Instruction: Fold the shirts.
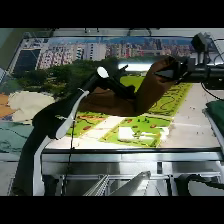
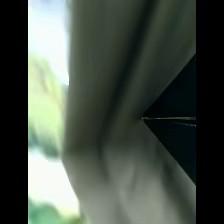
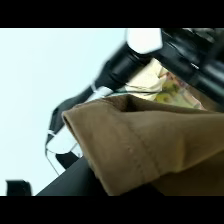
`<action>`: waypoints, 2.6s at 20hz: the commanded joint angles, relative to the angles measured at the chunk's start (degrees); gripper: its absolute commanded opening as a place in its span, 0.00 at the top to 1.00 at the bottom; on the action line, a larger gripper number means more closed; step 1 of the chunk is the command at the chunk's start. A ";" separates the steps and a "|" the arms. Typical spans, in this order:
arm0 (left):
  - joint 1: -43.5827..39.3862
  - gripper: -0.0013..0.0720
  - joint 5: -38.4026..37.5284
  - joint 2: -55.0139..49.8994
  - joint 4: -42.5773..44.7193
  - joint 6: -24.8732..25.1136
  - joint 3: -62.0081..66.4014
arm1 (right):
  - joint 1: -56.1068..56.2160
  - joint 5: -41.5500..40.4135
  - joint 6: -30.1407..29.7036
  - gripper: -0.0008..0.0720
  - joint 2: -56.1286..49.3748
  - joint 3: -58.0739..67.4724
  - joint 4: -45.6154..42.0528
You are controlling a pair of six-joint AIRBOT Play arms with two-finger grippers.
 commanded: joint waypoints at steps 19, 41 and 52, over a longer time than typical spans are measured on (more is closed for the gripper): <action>39.47 0.98 -22.47 36.74 -17.33 9.66 -18.34 | 35.65 -25.35 14.40 0.96 -36.94 42.53 -9.35; 40.52 0.98 -17.55 45.38 -17.90 24.83 -58.23 | 15.65 -18.91 23.34 0.03 -30.95 13.66 -32.92; 40.52 0.98 -19.50 45.38 -18.03 24.24 -58.25 | 14.97 -13.66 2.08 0.97 -27.82 13.79 12.15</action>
